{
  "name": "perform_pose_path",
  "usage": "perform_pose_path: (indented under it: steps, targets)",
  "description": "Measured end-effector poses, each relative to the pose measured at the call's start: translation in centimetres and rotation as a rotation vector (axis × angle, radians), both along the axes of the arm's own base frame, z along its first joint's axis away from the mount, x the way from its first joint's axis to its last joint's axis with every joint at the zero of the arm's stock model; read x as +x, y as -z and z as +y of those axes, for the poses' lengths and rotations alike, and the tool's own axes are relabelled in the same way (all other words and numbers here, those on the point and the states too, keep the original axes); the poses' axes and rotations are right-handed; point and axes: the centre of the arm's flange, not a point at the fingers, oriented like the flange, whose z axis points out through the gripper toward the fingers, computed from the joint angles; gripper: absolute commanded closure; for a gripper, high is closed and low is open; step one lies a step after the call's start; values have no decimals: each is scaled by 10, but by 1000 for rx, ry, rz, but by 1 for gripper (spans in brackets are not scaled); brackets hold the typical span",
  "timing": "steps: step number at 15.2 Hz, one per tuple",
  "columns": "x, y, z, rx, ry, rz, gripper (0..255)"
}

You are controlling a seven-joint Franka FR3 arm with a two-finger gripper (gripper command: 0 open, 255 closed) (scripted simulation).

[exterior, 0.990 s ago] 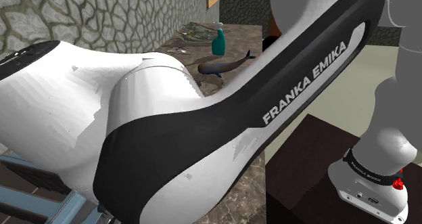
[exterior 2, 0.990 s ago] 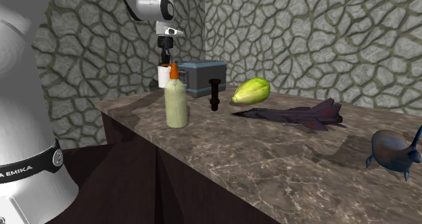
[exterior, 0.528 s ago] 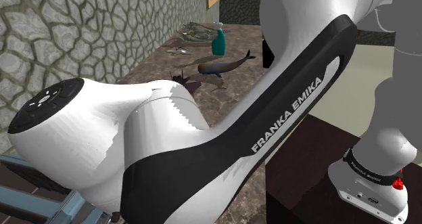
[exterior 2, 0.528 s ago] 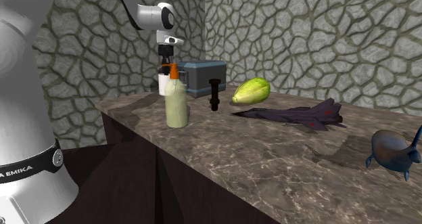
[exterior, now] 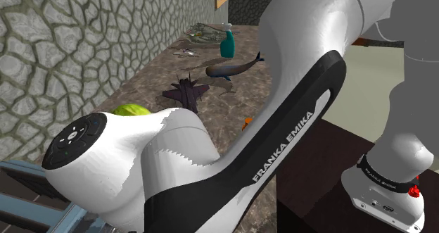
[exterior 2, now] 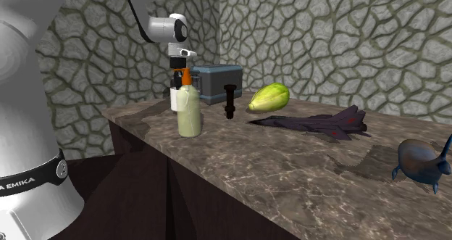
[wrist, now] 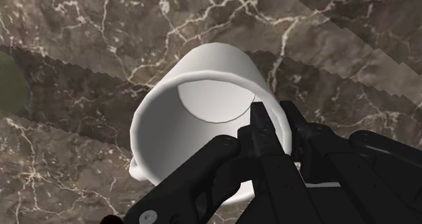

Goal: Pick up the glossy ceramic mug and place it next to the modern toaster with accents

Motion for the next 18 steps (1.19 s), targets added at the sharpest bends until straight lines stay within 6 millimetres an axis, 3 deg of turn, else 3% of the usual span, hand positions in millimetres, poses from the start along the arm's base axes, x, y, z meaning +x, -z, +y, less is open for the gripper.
perform_pose_path:
  steps: [7,8,14,18]
  targets:
    - [1,5,0,0,0,0,255]
    - [1,5,0,0,0,0,0]
    - [1,5,0,1,0,0,0]
    - [3,-34,2,1,0,-1,0]
